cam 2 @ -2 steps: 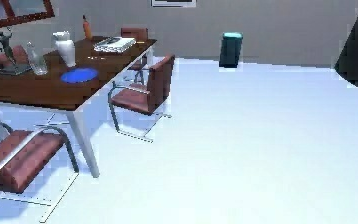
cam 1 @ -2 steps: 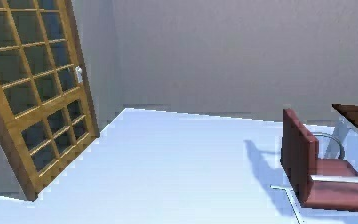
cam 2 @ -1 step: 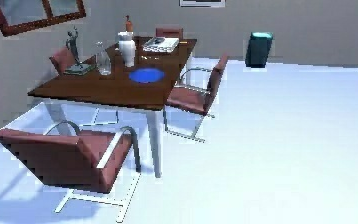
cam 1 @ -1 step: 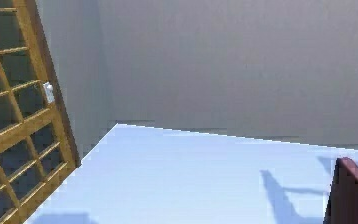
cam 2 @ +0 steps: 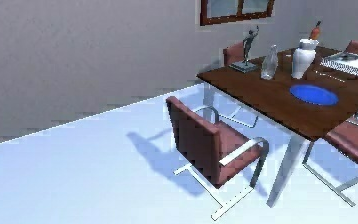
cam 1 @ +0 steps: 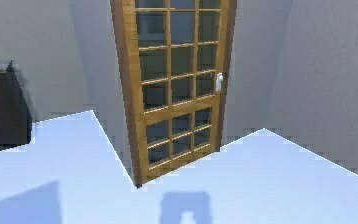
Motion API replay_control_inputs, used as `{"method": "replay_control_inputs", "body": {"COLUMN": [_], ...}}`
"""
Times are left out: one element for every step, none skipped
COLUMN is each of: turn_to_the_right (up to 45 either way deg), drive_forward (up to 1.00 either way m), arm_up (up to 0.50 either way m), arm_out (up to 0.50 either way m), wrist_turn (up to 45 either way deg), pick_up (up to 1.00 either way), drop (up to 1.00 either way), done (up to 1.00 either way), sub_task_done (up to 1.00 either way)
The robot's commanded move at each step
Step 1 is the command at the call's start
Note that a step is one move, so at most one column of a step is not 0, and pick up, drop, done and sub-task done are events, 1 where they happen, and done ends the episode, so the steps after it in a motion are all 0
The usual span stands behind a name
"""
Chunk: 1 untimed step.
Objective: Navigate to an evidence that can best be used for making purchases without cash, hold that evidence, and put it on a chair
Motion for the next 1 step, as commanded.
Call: {"method": "replay_control_inputs", "body": {"turn_to_the_right": [-21.0], "drive_forward": [0.00], "arm_up": [0.00], "arm_out": [0.00], "wrist_turn": [0.0], "pick_up": [0.00], "drop": [0.00], "done": [0.00], "sub_task_done": [0.00]}}
